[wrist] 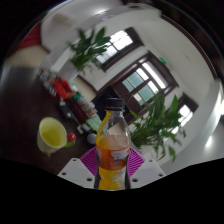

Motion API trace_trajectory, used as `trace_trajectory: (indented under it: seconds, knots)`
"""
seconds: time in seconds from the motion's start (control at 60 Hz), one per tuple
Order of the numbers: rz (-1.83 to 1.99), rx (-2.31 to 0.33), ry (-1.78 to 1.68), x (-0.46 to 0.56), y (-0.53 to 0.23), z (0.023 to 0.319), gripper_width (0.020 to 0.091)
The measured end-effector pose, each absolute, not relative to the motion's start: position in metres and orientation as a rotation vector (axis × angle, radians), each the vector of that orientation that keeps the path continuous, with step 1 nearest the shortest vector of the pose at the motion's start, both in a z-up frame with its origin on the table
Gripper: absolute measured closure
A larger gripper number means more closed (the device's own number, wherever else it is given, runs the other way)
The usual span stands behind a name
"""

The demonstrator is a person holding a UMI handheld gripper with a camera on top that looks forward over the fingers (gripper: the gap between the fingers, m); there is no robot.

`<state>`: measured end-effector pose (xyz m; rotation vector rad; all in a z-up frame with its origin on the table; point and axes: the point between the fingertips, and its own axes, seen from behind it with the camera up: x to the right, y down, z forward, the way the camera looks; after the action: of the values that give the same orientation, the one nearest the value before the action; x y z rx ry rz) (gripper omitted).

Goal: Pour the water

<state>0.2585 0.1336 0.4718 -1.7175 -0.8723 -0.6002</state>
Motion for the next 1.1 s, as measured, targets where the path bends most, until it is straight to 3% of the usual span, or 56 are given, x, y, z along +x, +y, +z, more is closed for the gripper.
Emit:
trace_trajectory:
  seconds: [0.067,0.317,0.35,0.517,0.733,0.883,1.0,1.1]
  knots:
    - [-0.423,-1.772,-0.720,0.270,0.138,0.479,0.0758]
    - [0.083,-1.832,-0.306,0.280,0.148,0.438,0.0761]
    - [0.109,-1.829,-0.286,0.279,0.150,0.441,0.0760]
    - [0.122,-1.831,-0.275,0.282,0.147,0.403,0.0737]
    - [0.124,-1.757,-0.237,0.287,0.145,0.409,0.0734]
    - [0.120,-1.776,-0.232,0.288,0.139,0.407,0.0607]
    - [0.106,-1.874,-0.176,0.300,0.128,0.395,0.0291]
    - [0.099,-1.873,-0.143,0.302,0.097,0.396,0.0272]
